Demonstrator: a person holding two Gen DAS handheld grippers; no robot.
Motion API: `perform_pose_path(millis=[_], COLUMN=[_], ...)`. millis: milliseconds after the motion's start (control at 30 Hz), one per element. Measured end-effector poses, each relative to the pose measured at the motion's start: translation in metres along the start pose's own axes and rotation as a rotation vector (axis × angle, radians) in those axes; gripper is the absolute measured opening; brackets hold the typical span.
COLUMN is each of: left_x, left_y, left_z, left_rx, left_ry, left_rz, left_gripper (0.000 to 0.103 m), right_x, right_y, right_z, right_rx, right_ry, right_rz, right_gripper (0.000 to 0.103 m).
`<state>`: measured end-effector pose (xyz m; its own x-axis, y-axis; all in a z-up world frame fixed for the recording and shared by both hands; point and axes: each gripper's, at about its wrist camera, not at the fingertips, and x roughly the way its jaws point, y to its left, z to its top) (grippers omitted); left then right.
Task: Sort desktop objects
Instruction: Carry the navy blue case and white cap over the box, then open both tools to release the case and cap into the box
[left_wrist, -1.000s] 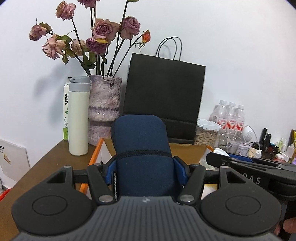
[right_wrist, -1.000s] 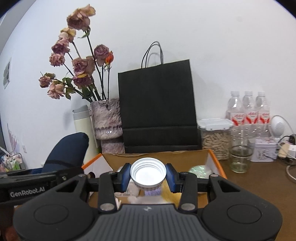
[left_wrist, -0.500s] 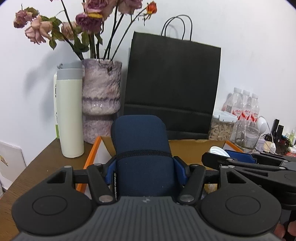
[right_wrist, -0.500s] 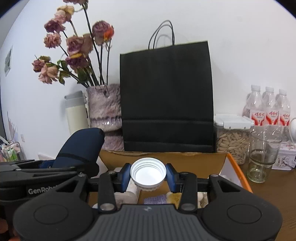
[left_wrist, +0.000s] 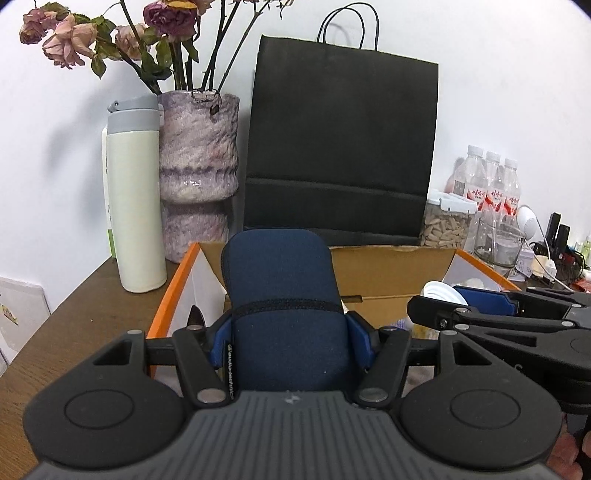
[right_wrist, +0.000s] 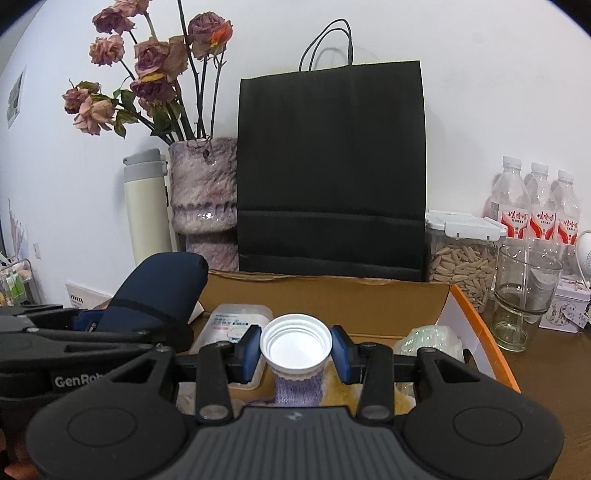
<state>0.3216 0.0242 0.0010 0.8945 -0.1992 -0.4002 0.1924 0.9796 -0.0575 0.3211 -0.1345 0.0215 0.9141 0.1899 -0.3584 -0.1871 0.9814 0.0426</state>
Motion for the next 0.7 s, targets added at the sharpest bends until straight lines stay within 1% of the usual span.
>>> perform_pose_path(millis=[200, 300, 333, 367, 400, 433, 467, 500, 533, 600, 700], left_x=[0.001, -0.007, -0.011, -0.013, -0.014, -0.015, -0.016, -0.017, -0.019, -0.023, -0.028], left_y=[-0.001, -0.005, -0.007, -0.009, -0.009, -0.008, -0.007, -0.004, -0.001, 0.003, 0.001], left_z=[-0.004, -0.004, -0.005, -0.005, -0.006, -0.006, -0.006, -0.006, -0.006, -0.008, -0.010], left_rx=[0.011, 0.044, 0.053, 0.057, 0.057, 0.050, 0.038, 0.022, 0.004, -0.015, 0.000], left_ry=[-0.001, -0.063, -0.083, -0.097, -0.107, -0.115, -0.121, -0.127, -0.137, -0.159, -0.189], left_rz=[0.011, 0.034, 0.043, 0.056, 0.070, 0.080, 0.081, 0.080, 0.076, 0.056, 0.072], left_gripper=[0.064, 0.066, 0.071, 0.078, 0.082, 0.088, 0.095, 0.099, 0.103, 0.103, 0.103], right_x=[0.001, 0.000, -0.001, -0.001, -0.002, -0.003, -0.004, -0.005, -0.006, -0.007, -0.008], right_y=[0.000, 0.000, 0.001, 0.001, 0.001, 0.001, -0.001, -0.003, -0.006, -0.013, -0.019], right_z=[-0.003, -0.006, -0.007, -0.007, -0.006, -0.006, -0.006, -0.006, -0.006, -0.006, -0.006], right_rx=[-0.002, 0.003, 0.001, -0.002, -0.004, -0.001, 0.007, 0.019, 0.038, 0.071, 0.097], right_ry=[0.012, 0.013, 0.011, 0.008, 0.002, -0.006, -0.011, -0.017, -0.022, -0.030, -0.037], right_rz=[-0.006, -0.003, -0.004, -0.010, -0.019, -0.031, -0.042, -0.054, -0.070, -0.090, -0.089], right_gripper=[0.039, 0.040, 0.040, 0.040, 0.041, 0.043, 0.050, 0.060, 0.066, 0.089, 0.094])
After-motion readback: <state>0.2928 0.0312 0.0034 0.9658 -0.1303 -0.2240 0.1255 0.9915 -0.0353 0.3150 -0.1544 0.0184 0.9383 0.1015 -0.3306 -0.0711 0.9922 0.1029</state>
